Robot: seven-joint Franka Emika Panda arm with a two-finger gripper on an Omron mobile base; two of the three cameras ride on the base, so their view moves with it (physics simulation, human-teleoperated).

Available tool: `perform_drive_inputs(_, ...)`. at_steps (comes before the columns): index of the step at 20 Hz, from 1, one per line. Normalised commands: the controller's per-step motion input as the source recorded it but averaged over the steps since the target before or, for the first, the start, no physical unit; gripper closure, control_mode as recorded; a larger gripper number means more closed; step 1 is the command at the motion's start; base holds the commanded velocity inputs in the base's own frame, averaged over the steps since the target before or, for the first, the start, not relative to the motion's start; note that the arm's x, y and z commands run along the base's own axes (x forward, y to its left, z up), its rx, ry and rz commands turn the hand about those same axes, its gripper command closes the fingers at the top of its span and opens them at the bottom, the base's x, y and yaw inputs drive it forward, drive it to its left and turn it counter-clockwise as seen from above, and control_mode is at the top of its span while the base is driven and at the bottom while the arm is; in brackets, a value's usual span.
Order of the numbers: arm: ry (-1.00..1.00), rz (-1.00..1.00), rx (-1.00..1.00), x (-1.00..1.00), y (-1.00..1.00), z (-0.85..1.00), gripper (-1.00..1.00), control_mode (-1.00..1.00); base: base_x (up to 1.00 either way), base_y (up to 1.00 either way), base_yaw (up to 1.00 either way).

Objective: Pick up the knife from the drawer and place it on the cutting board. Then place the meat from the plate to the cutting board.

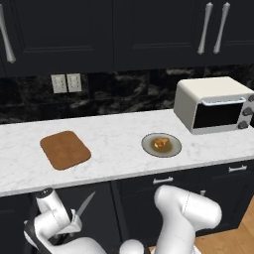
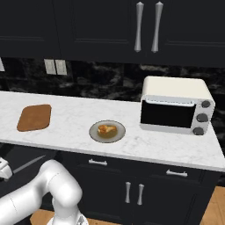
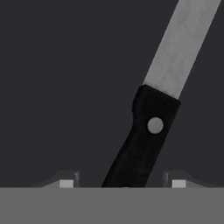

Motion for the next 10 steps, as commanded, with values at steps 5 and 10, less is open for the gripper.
perform_drive_inputs(5,0.00,0.00,0.00,-0.02,0.00,-0.18,1.00,-1.00,0.00,0.00,0.00)
perform_drive_inputs(10,0.00,0.00,0.00,-0.08,0.00,-0.08,1.00,-1.00,0.00,0.00,0.00)
